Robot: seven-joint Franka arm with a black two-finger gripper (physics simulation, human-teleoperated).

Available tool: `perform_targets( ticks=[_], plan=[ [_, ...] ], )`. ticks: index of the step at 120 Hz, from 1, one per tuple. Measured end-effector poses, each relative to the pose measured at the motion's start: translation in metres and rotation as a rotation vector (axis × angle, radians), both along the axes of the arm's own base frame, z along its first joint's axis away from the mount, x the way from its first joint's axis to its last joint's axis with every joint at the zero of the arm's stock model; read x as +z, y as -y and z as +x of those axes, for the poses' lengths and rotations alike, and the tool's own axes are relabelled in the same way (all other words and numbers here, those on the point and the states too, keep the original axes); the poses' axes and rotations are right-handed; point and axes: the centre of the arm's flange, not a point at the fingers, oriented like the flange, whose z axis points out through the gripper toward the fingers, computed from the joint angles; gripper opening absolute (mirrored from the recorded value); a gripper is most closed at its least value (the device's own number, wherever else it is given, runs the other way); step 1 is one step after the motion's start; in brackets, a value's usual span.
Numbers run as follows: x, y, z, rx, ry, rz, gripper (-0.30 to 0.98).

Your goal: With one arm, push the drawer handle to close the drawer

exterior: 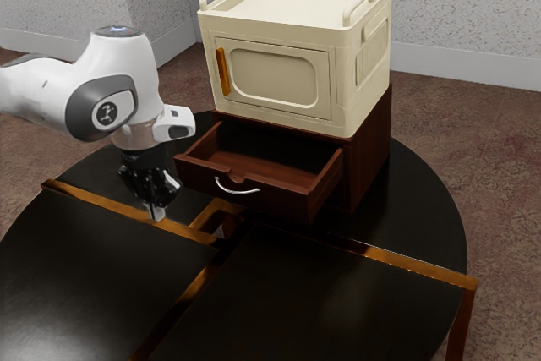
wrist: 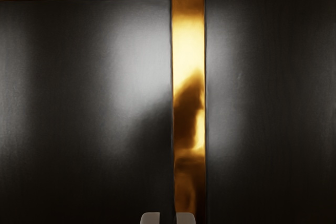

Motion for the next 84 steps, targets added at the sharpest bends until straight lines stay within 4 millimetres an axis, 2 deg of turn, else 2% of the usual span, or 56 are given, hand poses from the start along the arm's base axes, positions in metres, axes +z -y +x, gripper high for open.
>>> perform_targets(
  ticks=[38,55,69,84],
  plan=[
    [-0.027,0.006,0.028,0.029,0.019,-0.031,-0.07],
    [-0.025,0.027,0.032,0.004,0.063,-0.021,-0.09],
    [-0.018,0.029,0.04,0.02,0.1,-0.025,-0.09],
    [-0.029,0.029,0.052,0.034,0.107,-0.035,-0.1]
  ],
)
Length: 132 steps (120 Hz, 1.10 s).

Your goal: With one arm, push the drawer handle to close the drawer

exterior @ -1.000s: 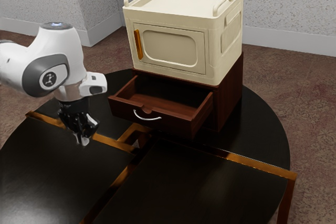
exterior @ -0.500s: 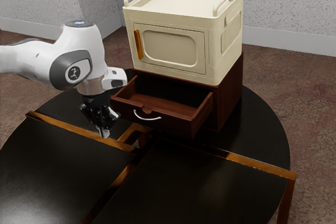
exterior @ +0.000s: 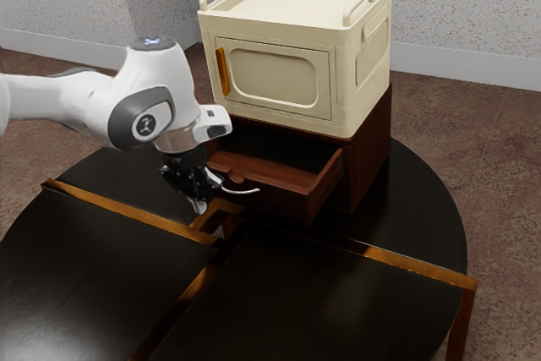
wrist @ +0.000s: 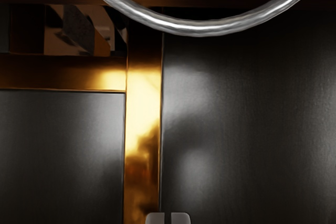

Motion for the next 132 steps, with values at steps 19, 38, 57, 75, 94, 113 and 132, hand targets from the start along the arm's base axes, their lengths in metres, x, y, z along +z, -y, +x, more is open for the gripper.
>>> perform_targets(
  ticks=[19,38,57,75,94,113,132],
  plan=[
    [-0.012,0.002,0.017,0.007,0.008,-0.008,-0.1],
    [-0.013,0.004,0.038,0.011,0.026,-0.019,-0.1],
    [-0.017,0.002,0.047,0.015,0.034,-0.01,-0.1],
    [-0.027,0.0,0.052,0.018,0.037,-0.005,-0.1],
    [-0.029,0.003,0.067,0.018,0.055,-0.013,-0.1],
    [-0.029,0.005,0.08,0.008,0.073,-0.006,-0.1],
    [-0.026,0.004,0.094,-0.027,0.098,0.038,-0.1]
  ],
)
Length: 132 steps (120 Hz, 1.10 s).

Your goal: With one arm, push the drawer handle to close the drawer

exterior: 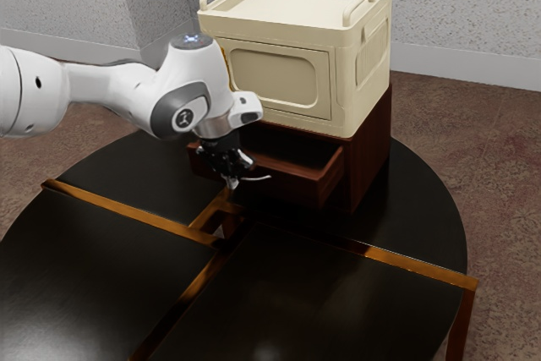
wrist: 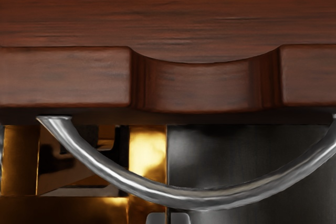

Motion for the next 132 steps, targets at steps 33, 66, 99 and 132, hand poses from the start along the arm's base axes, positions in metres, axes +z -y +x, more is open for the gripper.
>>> perform_targets(
  ticks=[33,66,99,132],
  plan=[
    [-0.004,0.012,0.033,-0.07,0.007,0.02,-0.1],
    [-0.013,0.021,0.054,-0.155,-0.019,0.019,-0.1],
    [-0.008,0.026,0.071,-0.237,0.022,0.019,-0.08],
    [-0.007,0.028,0.089,-0.286,0.081,0.015,-0.08]
  ],
)
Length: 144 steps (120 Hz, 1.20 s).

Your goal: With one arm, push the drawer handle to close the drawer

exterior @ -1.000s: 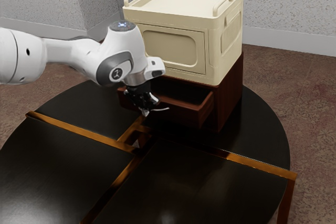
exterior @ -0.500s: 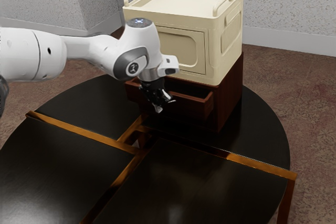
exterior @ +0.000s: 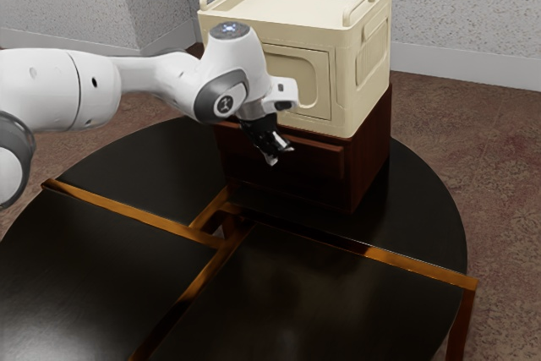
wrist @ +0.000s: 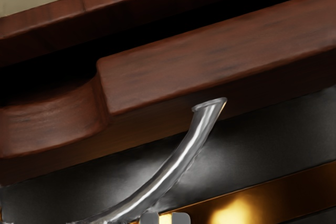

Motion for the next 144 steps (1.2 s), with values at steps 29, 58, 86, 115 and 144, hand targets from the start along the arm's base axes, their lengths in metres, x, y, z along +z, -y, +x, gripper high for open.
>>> perform_targets(
  ticks=[29,58,86,115,144],
  plan=[
    [0.004,-0.01,0.01,-0.017,0.038,0.035,-0.1],
    [0.001,-0.013,0.018,-0.028,0.049,0.044,-0.11],
    [0.005,-0.011,0.015,-0.035,0.047,0.048,-0.1],
    [0.038,-0.003,-0.086,0.029,-0.1,0.096,-0.05],
    [0.043,0.023,-0.15,0.112,-0.188,0.078,0.42]
  ],
)
